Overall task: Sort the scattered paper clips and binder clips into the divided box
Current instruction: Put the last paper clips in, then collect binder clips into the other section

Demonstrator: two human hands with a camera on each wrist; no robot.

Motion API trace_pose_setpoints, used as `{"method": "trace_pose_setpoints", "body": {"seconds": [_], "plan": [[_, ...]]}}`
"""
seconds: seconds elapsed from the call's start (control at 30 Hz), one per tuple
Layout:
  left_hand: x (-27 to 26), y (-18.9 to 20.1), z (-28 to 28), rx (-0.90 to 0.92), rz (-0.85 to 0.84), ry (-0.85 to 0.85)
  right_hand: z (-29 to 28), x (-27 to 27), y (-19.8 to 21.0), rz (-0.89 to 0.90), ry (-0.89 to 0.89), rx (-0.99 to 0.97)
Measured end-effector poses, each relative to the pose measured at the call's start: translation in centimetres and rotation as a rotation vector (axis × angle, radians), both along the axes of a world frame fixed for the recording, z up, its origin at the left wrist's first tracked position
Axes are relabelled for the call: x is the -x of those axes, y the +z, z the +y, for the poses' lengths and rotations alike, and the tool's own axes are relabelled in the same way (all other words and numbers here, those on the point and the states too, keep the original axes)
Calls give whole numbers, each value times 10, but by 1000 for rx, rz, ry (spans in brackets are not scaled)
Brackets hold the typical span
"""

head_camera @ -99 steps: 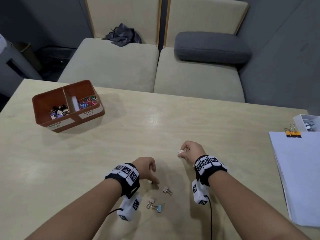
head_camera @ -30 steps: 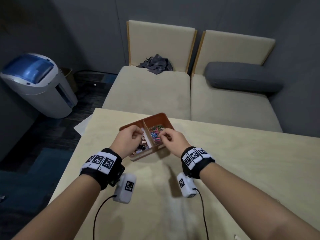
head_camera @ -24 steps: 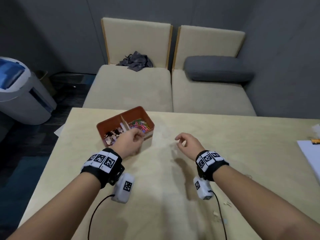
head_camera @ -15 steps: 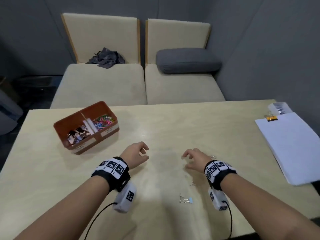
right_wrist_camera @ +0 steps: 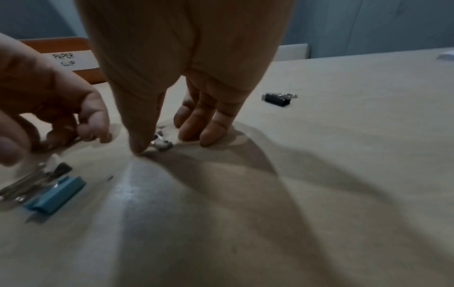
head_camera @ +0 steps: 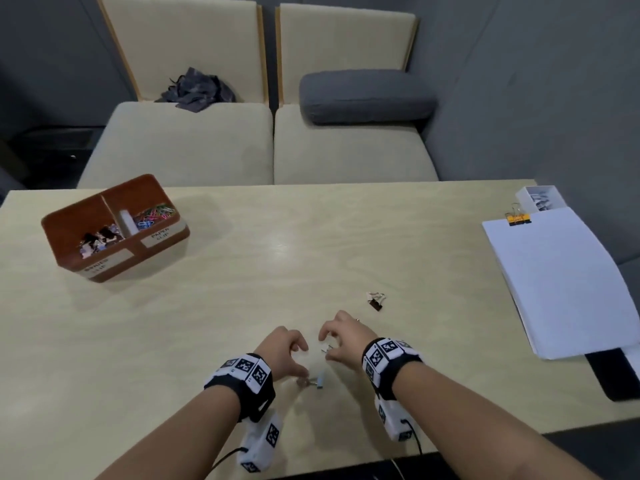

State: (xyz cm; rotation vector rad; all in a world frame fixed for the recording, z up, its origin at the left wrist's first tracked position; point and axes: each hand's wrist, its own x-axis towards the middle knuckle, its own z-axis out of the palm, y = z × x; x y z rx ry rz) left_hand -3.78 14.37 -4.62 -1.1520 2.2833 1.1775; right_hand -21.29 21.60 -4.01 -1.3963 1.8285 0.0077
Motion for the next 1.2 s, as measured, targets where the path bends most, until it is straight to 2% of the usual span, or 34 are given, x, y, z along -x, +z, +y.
{"method": "trace_pose_setpoints", "body": {"seconds": [0.17, 0.43, 0.57, 0.7, 0.83, 0.93, 1.07, 1.13, 1.2], "plan": [[1, -6, 9, 35, 6, 53, 2, 4, -7, -27, 4, 18], [-3, -4, 7, 133, 43, 40, 2, 21, -2, -72, -16, 88], [-6, -2, -1, 192, 46, 157, -3, 27, 1, -105, -52, 121], [-11, 1, -12, 184, 50, 229, -11, 35, 5, -202, -206, 70], [-11, 3, -18, 142, 91, 277, -9, 45, 9, -415, -366, -27], [-8, 6, -22, 34, 184, 392, -7, 52, 11, -613, -487, -56], [1, 16, -25, -295, 272, 550, -8, 58, 13, -713, -601, -80], [7, 19, -25, -440, 273, 602, -9, 61, 12, -679, -638, -83], [14, 21, -24, -512, 258, 615, -8, 66, 11, -480, -589, -11]]}}
